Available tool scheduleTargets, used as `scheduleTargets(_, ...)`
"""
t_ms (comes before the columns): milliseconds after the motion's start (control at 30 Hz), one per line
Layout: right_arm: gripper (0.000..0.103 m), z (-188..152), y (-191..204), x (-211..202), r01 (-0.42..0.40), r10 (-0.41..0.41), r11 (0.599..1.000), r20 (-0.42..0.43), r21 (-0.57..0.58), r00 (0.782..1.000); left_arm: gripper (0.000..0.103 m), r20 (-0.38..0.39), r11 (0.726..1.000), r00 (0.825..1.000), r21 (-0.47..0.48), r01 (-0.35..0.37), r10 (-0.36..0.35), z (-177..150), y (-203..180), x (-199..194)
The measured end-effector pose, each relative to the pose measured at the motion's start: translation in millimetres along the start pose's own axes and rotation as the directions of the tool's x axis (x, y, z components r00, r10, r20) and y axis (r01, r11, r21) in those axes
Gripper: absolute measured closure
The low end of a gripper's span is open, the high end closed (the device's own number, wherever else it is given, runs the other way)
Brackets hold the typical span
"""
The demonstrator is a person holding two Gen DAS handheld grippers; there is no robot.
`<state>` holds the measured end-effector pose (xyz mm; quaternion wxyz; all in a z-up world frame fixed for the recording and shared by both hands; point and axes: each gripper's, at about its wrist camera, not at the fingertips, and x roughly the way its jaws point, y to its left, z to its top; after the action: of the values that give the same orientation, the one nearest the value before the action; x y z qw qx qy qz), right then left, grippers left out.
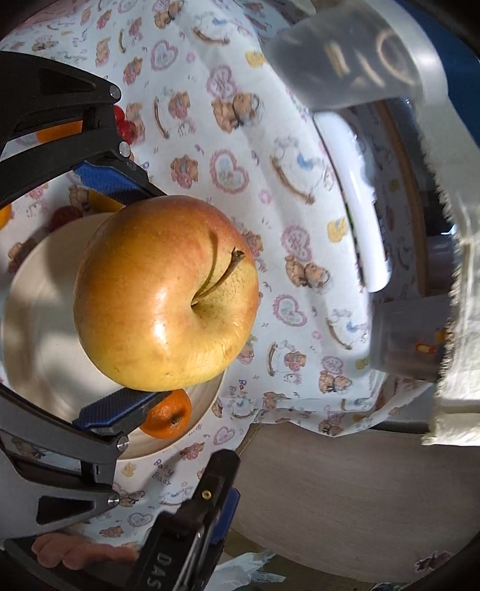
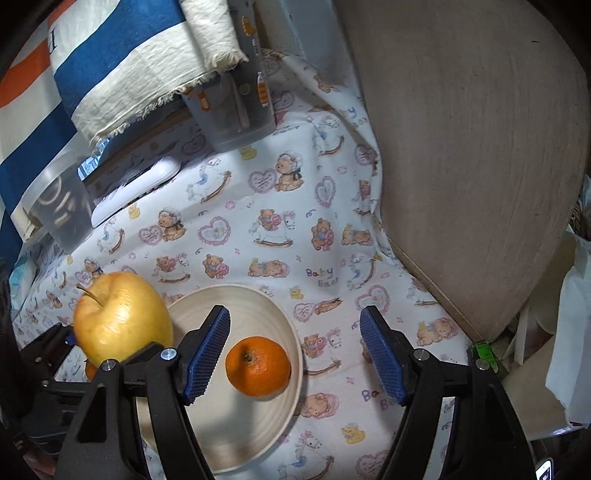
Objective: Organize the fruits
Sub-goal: 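Lower the yellow apple onto the cream plate and open the left tool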
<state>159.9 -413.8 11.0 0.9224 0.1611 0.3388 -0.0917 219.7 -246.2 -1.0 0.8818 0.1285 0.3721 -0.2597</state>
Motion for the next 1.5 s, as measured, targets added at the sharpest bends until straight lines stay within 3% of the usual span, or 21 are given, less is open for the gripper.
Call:
scheduleTargets(500, 0.029, -2.0, 10.8, 0.0, -0.029, 0.028, 0.999, -0.016, -0.040, 0.999, 0.015, -0.061, 1.000, 0.998, 0.011, -0.007, 0.007, -8.3, -9.7, 35.3)
scheduleTargets(767, 0.029, -2.5, 9.6, 3.6, -0.027, 0.026, 0.999, -0.024, -0.034, 0.999, 0.011, -0.056, 0.998, 0.998, -0.060, 0.025, -0.028, -7.4, 4.3, 38.3)
scheduleTargets(833, 0.028, -2.8, 10.1, 3.9, -0.029, 0.029, 0.999, -0.023, -0.034, 0.999, 0.000, -0.032, 0.998, 0.999, -0.062, 0.018, -0.020, -6.7, 7.8, 31.5)
scheduleTargets(1000, 0.020, -3.0, 12.0, -2.0, -0.026, 0.026, 0.999, 0.010, -0.043, 1.000, 0.000, 0.004, 0.999, 1.000, -0.040, 0.025, -0.024, -6.0, 6.5, 12.3)
scheduleTargets(1167, 0.019, -3.3, 15.2, -10.0, -0.052, 0.054, 0.997, 0.045, -0.058, 0.998, 0.000, 0.077, 0.998, 0.995, -0.018, -0.058, 0.059, -17.4, 12.5, -19.2)
scheduleTargets(1333, 0.018, -6.8, 26.3, -12.8, -0.066, 0.071, 0.993, 0.048, -0.095, 0.996, 0.000, 0.119, 0.994, 0.988, -0.070, -0.087, 0.095, -37.0, 29.5, -54.0)
scheduleTargets(1500, 0.018, -13.6, 41.3, -15.1, -0.078, 0.087, 0.986, 0.049, -0.150, 0.995, 0.000, 0.167, 0.983, 0.971, -0.088, -0.160, 0.173, -62.7, 48.4, -87.7)
